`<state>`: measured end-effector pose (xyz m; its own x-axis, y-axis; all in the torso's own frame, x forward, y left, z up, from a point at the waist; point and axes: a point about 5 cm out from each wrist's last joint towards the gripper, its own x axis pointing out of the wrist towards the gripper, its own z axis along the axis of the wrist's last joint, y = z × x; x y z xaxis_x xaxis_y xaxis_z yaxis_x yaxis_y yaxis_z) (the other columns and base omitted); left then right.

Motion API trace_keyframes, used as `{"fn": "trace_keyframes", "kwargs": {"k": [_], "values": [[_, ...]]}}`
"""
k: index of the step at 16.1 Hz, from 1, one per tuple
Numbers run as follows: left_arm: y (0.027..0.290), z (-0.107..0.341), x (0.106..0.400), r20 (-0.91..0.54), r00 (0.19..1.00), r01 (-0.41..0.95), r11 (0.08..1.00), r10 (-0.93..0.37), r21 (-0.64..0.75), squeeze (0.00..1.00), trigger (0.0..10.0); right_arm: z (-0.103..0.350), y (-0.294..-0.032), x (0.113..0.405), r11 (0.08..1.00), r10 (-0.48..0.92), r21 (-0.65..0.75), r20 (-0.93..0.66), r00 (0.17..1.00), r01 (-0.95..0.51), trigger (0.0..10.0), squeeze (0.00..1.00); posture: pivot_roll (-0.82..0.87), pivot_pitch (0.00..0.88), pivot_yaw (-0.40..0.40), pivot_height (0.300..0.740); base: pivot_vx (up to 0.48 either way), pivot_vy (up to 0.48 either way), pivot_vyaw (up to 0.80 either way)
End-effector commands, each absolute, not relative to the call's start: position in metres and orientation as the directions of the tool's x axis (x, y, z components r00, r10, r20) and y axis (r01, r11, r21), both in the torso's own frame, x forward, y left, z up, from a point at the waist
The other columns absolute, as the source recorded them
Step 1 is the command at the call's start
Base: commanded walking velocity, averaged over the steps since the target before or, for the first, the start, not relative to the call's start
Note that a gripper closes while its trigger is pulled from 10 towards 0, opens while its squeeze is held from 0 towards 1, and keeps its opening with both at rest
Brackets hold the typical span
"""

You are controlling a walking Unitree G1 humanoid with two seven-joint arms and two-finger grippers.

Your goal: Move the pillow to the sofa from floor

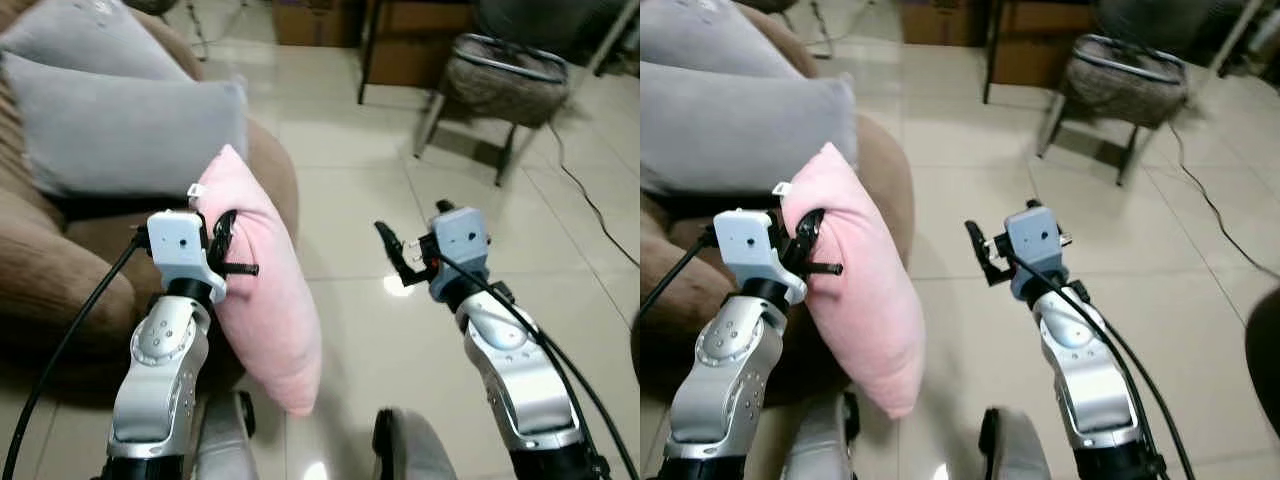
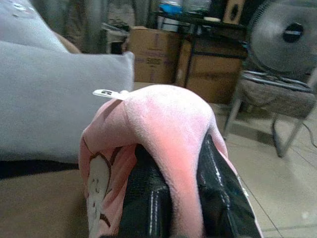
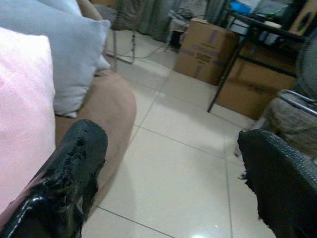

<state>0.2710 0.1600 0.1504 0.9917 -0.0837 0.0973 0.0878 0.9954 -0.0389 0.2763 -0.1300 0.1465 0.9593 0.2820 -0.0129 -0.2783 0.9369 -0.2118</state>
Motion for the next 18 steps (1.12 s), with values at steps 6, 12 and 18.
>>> {"fn": "trace_keyframes", "kwargs": {"k": [6,12,18], "values": [[0.157,0.166,0.269,0.171,0.979,0.117,0.993,-0.111,-0.022,0.0,10.0,0.155,-0.133,0.274,0.938,0.293,-0.195,0.013,0.956,-0.285,10.0,0.0,0.02,0.0,-0.068,0.719,0.0,0.0,0.0],[0.154,0.164,0.266,0.164,0.98,0.119,0.993,-0.116,-0.007,0.0,10.0,0.153,-0.14,0.276,0.949,0.252,-0.196,0.004,0.968,-0.246,10.0,0.0,0.02,0.0,-0.07,0.74,0.0,0.0,0.0],[0.165,0.149,0.26,0.09,0.991,0.088,0.992,-0.096,0.088,0.0,10.0,0.147,-0.135,0.275,0.964,0.234,-0.13,-0.016,0.972,-0.234,10.0,0.0,0.04,0.0,-0.082,0.74,0.0,0.0,0.0]]}}
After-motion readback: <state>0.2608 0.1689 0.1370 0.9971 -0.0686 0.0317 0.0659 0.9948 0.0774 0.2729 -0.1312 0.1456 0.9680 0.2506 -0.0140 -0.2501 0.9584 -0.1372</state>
